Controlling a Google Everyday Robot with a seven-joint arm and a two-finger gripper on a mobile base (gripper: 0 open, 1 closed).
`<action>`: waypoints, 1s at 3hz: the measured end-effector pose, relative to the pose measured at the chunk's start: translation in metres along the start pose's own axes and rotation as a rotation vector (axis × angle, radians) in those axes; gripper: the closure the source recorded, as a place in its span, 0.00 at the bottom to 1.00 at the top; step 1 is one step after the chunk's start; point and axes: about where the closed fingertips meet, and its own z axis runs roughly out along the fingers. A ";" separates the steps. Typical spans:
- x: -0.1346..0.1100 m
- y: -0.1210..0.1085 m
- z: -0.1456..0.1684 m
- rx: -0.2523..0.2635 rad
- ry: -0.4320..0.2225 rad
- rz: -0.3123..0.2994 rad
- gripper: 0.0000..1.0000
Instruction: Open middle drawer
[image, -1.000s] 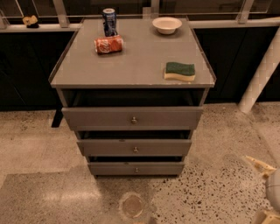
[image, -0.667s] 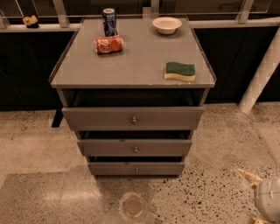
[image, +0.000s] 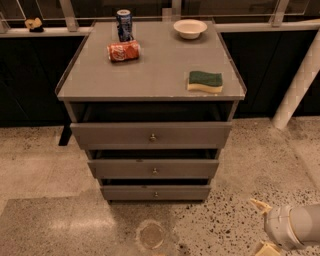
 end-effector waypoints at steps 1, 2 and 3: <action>-0.006 -0.012 0.036 0.006 -0.043 0.031 0.00; -0.007 -0.012 0.037 0.001 -0.033 0.028 0.00; -0.010 -0.013 0.055 -0.015 0.002 0.017 0.00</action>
Offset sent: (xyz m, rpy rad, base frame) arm 0.0163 0.0161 -0.0195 0.0375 -0.0018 -0.0208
